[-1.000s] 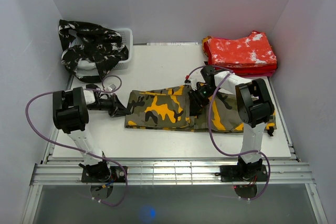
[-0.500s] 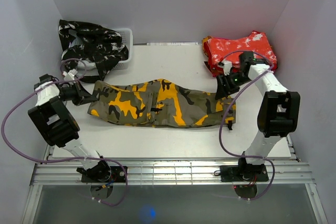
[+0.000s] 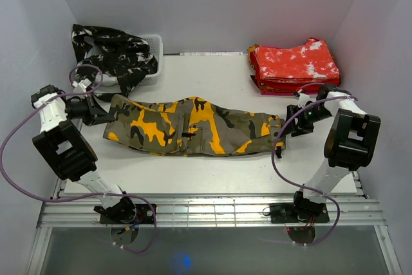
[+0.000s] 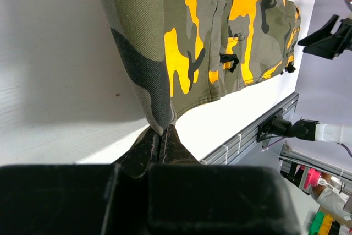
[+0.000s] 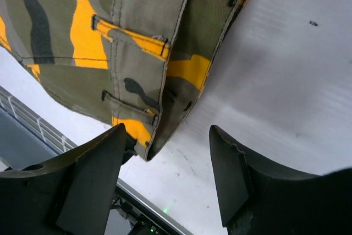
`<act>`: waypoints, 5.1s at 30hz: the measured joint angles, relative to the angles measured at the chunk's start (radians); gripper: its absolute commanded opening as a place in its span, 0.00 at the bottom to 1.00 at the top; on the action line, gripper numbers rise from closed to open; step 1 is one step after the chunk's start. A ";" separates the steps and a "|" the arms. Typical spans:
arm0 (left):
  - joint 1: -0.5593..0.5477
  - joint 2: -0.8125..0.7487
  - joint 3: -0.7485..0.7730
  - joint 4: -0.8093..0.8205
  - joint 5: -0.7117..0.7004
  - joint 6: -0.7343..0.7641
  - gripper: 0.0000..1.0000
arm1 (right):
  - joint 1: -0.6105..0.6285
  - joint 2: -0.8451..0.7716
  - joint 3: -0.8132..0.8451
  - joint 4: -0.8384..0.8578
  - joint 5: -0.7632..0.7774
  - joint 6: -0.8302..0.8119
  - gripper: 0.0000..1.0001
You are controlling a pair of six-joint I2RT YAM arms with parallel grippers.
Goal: Fold and stack the trousers
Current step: Fold the trousers
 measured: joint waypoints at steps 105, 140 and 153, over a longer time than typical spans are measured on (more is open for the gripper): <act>-1.298 0.303 0.395 0.744 -0.398 -1.292 0.00 | 0.192 0.167 -0.266 0.411 -0.380 0.379 0.08; -1.391 0.496 0.406 0.724 -0.476 -1.381 0.00 | 0.176 0.093 -0.222 0.396 -0.272 0.299 0.08; -1.417 0.496 0.541 0.713 -0.468 -1.381 0.00 | 0.174 0.127 -0.222 0.413 -0.291 0.352 0.08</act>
